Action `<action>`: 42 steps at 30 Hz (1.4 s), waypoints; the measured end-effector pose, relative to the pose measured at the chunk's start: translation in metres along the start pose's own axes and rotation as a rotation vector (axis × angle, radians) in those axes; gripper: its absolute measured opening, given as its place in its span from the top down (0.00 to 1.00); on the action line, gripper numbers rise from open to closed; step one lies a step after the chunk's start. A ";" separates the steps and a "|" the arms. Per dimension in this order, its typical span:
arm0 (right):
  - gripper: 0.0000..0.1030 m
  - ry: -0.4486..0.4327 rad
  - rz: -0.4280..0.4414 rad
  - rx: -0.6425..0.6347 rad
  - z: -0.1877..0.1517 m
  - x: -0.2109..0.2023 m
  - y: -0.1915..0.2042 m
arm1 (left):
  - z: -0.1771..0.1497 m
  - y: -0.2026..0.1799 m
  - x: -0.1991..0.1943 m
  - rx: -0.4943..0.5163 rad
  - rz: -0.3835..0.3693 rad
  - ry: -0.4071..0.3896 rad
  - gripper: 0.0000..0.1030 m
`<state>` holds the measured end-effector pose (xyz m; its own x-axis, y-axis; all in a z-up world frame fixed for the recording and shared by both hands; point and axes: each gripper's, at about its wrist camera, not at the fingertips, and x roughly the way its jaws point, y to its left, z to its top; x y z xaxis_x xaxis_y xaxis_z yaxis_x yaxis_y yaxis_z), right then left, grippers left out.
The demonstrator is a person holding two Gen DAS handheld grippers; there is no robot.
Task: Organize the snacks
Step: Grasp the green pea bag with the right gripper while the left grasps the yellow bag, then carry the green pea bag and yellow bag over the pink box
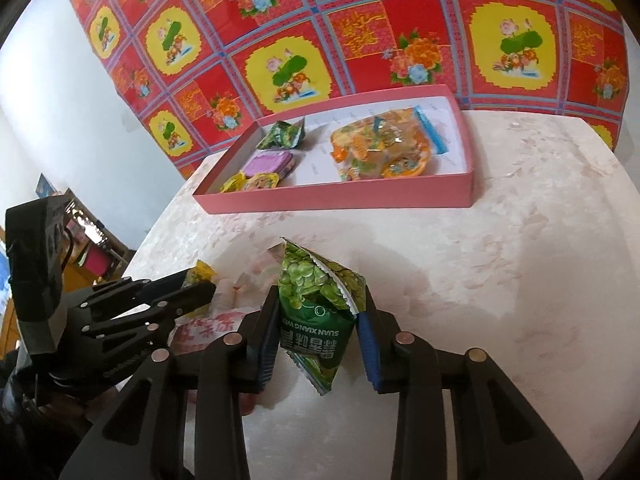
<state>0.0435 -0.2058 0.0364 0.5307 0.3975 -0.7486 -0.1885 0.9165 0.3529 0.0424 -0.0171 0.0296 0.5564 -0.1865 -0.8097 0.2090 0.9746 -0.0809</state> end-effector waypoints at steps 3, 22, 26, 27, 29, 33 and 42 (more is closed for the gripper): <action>0.65 -0.001 0.000 0.010 0.003 -0.001 -0.004 | 0.005 0.002 -0.004 -0.026 -0.022 -0.006 0.78; 0.65 -0.064 -0.017 0.005 0.026 -0.019 -0.011 | 0.040 0.016 -0.023 -0.042 -0.008 -0.074 0.78; 0.65 -0.068 -0.024 -0.001 0.030 -0.019 -0.011 | 0.047 0.018 -0.023 -0.041 -0.004 -0.086 0.78; 0.65 -0.070 -0.026 -0.003 0.031 -0.020 -0.011 | 0.048 0.018 -0.023 -0.041 -0.004 -0.087 0.78; 0.65 -0.074 -0.029 -0.007 0.033 -0.020 -0.011 | 0.051 0.019 -0.023 -0.040 -0.003 -0.092 0.78; 0.65 -0.082 -0.038 -0.023 0.038 -0.021 -0.009 | 0.058 0.022 -0.022 -0.043 0.000 -0.099 0.78; 0.65 -0.113 -0.071 -0.052 0.054 -0.024 -0.007 | 0.076 0.030 -0.017 -0.062 0.002 -0.118 0.78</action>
<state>0.0764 -0.2240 0.0819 0.6330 0.3270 -0.7017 -0.1887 0.9443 0.2698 0.1009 0.0058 0.0850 0.6479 -0.1947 -0.7364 0.1596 0.9800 -0.1186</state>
